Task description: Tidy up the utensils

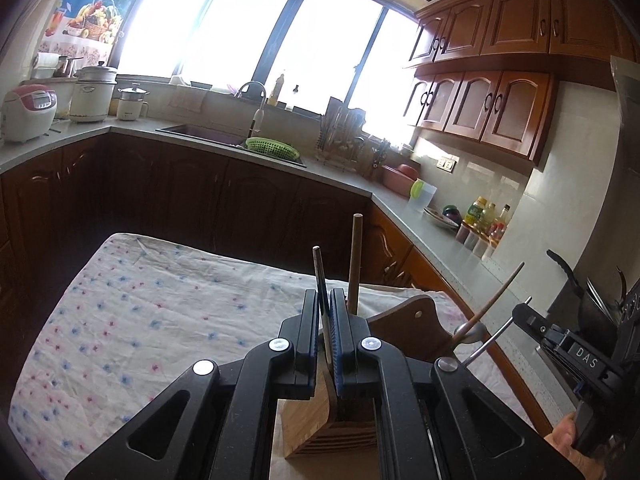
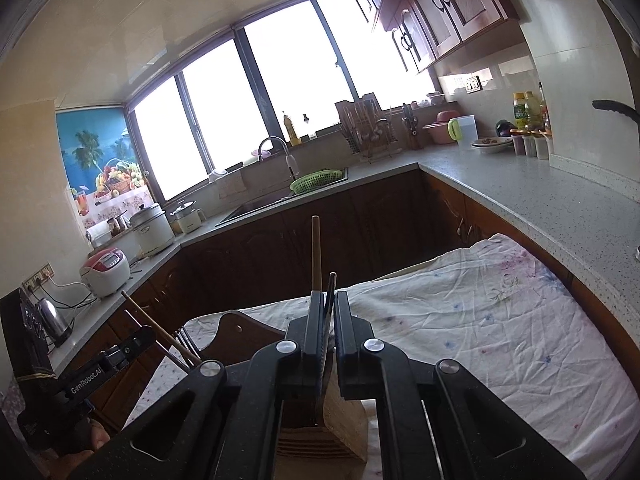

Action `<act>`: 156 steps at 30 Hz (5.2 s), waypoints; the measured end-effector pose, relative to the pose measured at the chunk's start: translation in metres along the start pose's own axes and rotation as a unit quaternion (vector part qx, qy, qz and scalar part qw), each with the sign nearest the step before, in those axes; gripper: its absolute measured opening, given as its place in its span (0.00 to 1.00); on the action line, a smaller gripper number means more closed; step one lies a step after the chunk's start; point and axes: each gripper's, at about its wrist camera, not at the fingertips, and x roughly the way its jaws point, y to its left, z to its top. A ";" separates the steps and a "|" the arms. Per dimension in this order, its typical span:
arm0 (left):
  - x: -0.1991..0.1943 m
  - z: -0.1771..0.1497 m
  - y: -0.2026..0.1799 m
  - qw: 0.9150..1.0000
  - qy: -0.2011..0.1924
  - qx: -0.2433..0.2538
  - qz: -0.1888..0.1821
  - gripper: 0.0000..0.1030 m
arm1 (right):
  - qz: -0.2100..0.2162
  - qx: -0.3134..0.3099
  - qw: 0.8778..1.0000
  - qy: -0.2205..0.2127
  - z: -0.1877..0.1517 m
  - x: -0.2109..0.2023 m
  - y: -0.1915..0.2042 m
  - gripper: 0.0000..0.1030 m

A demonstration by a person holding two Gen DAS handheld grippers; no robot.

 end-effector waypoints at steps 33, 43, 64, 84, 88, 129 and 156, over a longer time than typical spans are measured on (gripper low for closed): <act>-0.124 -0.061 0.011 0.998 0.022 -0.046 0.029 0.81 | 0.035 0.058 0.997 -0.022 -0.039 -0.097 -0.018 0.98; -0.160 -0.107 0.011 0.995 0.069 -0.056 0.045 0.81 | 0.014 0.072 0.997 0.036 -0.095 -0.128 -0.037 0.98; -0.151 -0.130 -0.004 0.987 0.149 -0.027 0.054 0.81 | -0.004 0.091 0.992 0.086 -0.141 -0.140 -0.055 0.98; -0.053 -0.128 -0.051 0.969 0.234 0.057 0.056 0.66 | -0.023 0.091 0.989 0.115 -0.137 -0.122 -0.066 0.74; -0.016 -0.134 -0.061 0.959 0.266 0.082 0.059 0.52 | -0.028 0.095 0.988 0.117 -0.135 -0.121 -0.071 0.73; -0.008 -0.123 -0.009 0.956 0.260 0.100 0.094 0.14 | -0.057 -0.107 0.955 0.272 -0.155 0.049 0.006 0.18; -0.073 -0.102 0.008 0.974 0.222 0.033 0.037 0.03 | -0.025 -0.015 0.966 0.256 -0.139 0.012 -0.029 0.08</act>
